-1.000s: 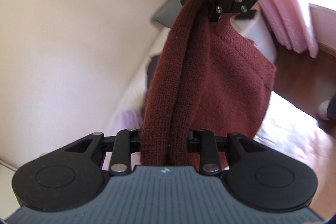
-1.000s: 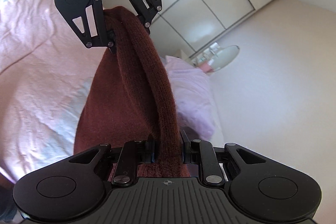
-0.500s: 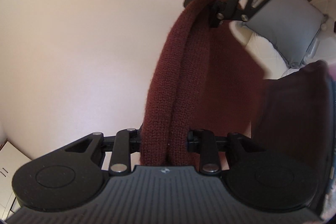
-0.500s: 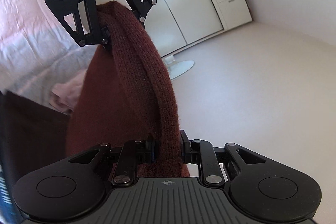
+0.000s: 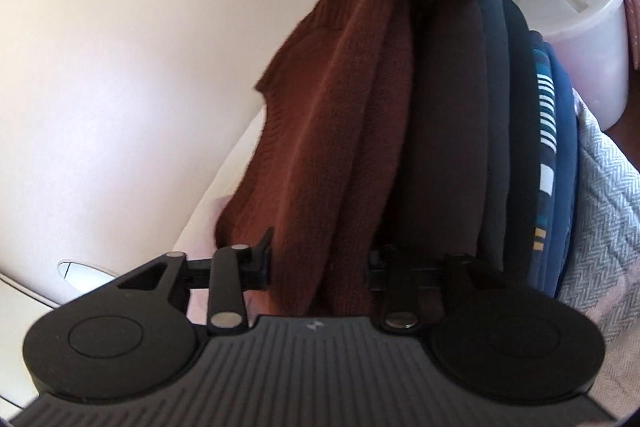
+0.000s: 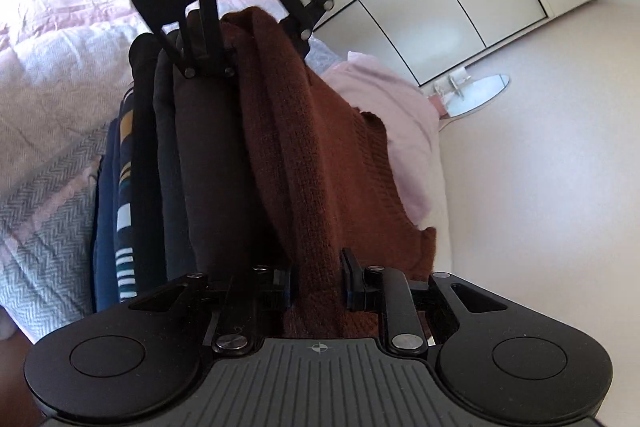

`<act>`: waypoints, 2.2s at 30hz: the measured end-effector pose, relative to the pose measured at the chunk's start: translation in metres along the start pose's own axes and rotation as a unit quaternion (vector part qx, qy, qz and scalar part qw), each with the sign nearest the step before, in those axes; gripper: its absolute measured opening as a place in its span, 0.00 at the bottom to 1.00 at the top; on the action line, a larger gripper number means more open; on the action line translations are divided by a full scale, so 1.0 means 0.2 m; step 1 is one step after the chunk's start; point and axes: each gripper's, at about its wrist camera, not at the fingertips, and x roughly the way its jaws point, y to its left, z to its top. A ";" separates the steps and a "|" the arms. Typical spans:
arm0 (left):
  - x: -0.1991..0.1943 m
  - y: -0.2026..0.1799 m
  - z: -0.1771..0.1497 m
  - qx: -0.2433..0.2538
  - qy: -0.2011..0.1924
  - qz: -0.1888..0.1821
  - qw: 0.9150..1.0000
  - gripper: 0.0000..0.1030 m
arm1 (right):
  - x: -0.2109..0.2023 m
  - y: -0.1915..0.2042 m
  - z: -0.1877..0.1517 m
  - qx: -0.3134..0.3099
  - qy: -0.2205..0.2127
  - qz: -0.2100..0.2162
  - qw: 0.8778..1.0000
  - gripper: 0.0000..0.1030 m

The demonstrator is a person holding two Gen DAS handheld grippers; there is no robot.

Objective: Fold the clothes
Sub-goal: 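Lower the cardigan onto the top of the folded clothes stack with both grippers, then open both grippers and release the cardigan on the stack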

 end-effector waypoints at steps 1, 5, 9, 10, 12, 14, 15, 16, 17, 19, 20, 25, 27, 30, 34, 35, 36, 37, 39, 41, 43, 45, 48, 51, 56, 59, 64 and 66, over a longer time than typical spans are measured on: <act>0.00 -0.02 -0.01 -0.002 0.000 0.005 1.000 0.35 | 0.01 0.01 0.00 0.002 0.005 0.002 1.000 0.21; 0.01 -0.02 -0.03 -0.015 0.003 0.003 1.000 0.28 | 0.07 0.03 0.02 0.012 0.023 0.009 1.000 0.21; -0.07 0.02 -0.04 -0.021 -0.009 0.000 1.000 0.27 | 0.04 0.08 0.08 0.024 0.034 0.005 0.999 0.19; -0.11 0.03 -0.04 -0.023 -0.017 0.001 1.000 0.27 | -0.03 0.07 0.11 0.027 0.029 -0.002 0.999 0.19; -0.11 0.01 -0.07 -0.023 -0.019 -0.006 1.000 0.29 | -0.14 0.08 0.13 0.031 0.021 -0.007 0.999 0.19; -0.06 -0.07 -0.06 -0.018 -0.008 -0.006 1.000 0.30 | -0.13 0.16 0.10 0.008 0.032 0.004 0.999 0.19; -0.05 -0.11 -0.03 -0.012 -0.006 0.003 1.000 0.28 | -0.10 0.20 0.08 -0.004 0.043 0.013 0.999 0.19; -0.05 -0.13 -0.01 -0.006 -0.003 0.013 1.000 0.28 | -0.08 0.24 0.07 -0.018 0.051 0.012 0.998 0.20; -0.05 -0.13 -0.01 -0.004 -0.001 0.019 1.000 0.28 | -0.07 0.28 0.06 -0.032 0.056 0.005 0.998 0.21; -0.04 -0.13 0.05 -0.012 0.000 0.020 1.000 0.32 | -0.12 0.29 0.06 -0.029 0.058 -0.006 0.998 0.25; -0.05 -0.13 0.04 -0.016 0.000 0.017 1.000 0.34 | -0.16 0.28 0.05 -0.018 0.054 -0.006 0.998 0.26; -0.09 -0.11 0.00 -0.031 -0.001 0.018 0.999 0.37 | -0.21 0.25 0.02 -0.003 0.066 -0.010 0.998 0.39; -0.11 -0.10 -0.03 -0.038 -0.002 0.020 0.999 0.38 | -0.21 0.23 0.01 0.005 0.073 -0.012 0.997 0.39; -0.14 -0.09 -0.05 -0.047 -0.006 0.016 0.999 0.39 | -0.20 0.21 0.02 0.014 0.076 -0.016 0.997 0.39; -0.20 -0.09 -0.12 -0.050 -0.012 0.008 0.999 0.44 | -0.13 0.19 0.02 0.020 0.079 -0.021 0.996 0.40; -0.21 -0.09 -0.14 -0.050 -0.013 0.005 0.999 0.46 | -0.09 0.22 0.01 0.020 0.079 -0.022 0.996 0.40; -0.23 -0.09 -0.14 -0.050 -0.013 0.004 0.999 0.46 | -0.09 0.23 0.01 0.021 0.079 -0.024 0.996 0.40; -0.25 -0.10 -0.13 -0.051 -0.014 0.003 0.999 0.46 | -0.09 0.22 0.02 0.023 0.079 -0.025 0.996 0.41; -0.28 -0.11 -0.12 -0.053 -0.014 0.002 0.999 0.46 | -0.08 0.22 0.02 0.026 0.079 -0.026 0.996 0.42; -0.31 -0.11 -0.11 -0.054 -0.014 0.001 0.998 0.46 | -0.05 0.23 0.03 0.027 0.081 -0.026 0.996 0.43; -0.34 -0.12 -0.10 -0.056 -0.014 -0.001 0.998 0.46 | -0.04 0.23 0.04 0.027 0.081 -0.027 0.996 0.45; -0.37 -0.13 -0.08 -0.057 -0.015 -0.002 0.998 0.46 | -0.05 0.22 0.05 0.028 0.082 -0.029 0.996 0.49; -0.40 -0.12 -0.09 -0.067 -0.017 -0.002 0.998 0.46 | -0.02 0.25 0.06 0.032 0.078 -0.034 0.996 0.60; -0.40 -0.14 -0.08 -0.076 -0.018 -0.002 0.997 0.46 | -0.04 0.28 0.06 0.038 0.073 -0.037 0.996 0.69; -0.48 -0.08 -0.14 -0.097 -0.014 -0.005 0.995 0.46 | -0.08 0.31 0.07 0.058 0.072 -0.039 0.995 0.69; -0.51 -0.08 -0.14 -0.117 -0.012 -0.006 0.993 0.46 | -0.13 0.32 0.08 0.080 0.064 -0.048 0.994 0.69; -0.58 -0.09 -0.15 -0.162 -0.007 -0.007 0.987 0.53 | -0.24 0.39 0.07 0.156 0.019 -0.100 0.982 0.79; -0.60 -0.13 -0.16 -0.191 0.000 -0.011 0.982 0.58 | -0.27 0.42 0.04 0.206 0.013 -0.110 0.972 0.87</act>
